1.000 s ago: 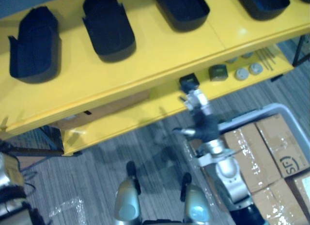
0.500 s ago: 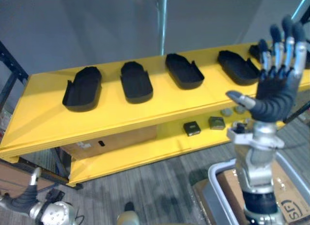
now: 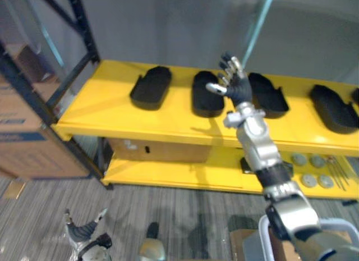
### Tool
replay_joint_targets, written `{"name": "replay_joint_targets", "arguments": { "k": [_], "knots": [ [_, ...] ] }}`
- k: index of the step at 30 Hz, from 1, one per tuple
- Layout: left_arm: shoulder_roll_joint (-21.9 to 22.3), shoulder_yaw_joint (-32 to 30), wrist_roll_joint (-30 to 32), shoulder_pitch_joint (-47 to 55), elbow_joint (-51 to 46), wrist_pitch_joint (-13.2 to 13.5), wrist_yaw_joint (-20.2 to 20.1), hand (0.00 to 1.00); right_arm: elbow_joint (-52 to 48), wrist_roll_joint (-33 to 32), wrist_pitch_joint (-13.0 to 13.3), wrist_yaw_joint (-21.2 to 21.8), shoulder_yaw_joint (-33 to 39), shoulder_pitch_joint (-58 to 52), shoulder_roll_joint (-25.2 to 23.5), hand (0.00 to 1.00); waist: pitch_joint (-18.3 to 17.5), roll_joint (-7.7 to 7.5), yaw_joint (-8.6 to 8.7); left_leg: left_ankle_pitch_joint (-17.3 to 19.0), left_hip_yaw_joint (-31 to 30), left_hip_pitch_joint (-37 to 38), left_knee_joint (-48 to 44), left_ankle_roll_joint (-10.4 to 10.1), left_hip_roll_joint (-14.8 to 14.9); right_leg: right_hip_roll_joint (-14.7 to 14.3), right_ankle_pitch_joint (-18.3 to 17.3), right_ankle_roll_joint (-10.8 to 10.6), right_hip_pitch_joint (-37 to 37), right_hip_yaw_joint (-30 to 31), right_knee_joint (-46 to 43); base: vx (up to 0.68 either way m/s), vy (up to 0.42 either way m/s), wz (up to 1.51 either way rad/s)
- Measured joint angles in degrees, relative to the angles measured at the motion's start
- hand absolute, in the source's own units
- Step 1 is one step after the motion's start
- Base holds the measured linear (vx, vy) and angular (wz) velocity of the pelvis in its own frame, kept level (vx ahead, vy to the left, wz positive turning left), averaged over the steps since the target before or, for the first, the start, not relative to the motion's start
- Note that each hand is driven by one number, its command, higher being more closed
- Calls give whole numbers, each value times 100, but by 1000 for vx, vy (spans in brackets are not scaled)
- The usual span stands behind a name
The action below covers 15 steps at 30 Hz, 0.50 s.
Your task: Walk over and take plastic housings, then place them on the shelf
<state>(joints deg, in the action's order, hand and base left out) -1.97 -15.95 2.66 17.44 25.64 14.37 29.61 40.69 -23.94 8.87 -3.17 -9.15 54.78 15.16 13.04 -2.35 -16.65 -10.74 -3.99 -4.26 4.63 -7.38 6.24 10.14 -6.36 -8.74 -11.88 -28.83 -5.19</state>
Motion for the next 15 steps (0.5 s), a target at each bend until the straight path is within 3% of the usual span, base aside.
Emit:
{"name": "replay_joint_targets", "arguments": {
  "k": [3,6,11,15],
  "knots": [
    [-15,29,-44,66,36,0,-139,0,628,-14,100,-33,34,473,-2,0,235,24,-242,-117,-201,-131,-2,-23,-11,-4,-109,-27,42,-211,-174,-22,-45,34],
    [-28,131,-55,24,46,41,-309,0,788,-109,220,-53,260,849,16,0,542,88,-323,-171,-332,-297,-4,-25,-62,101,-287,-57,267,-308,-563,-17,-29,28],
    [-41,401,-49,-152,97,294,-596,0,769,-81,489,-138,637,874,375,0,903,145,-282,-194,-554,-417,-176,110,-418,507,-539,-208,227,-598,-1055,41,-20,35],
    [-60,599,12,-217,291,359,-877,0,438,213,656,-255,954,646,467,0,935,120,-256,25,-536,-371,-452,247,-670,717,-561,-246,16,-675,-1130,50,8,14]
  ]
}}
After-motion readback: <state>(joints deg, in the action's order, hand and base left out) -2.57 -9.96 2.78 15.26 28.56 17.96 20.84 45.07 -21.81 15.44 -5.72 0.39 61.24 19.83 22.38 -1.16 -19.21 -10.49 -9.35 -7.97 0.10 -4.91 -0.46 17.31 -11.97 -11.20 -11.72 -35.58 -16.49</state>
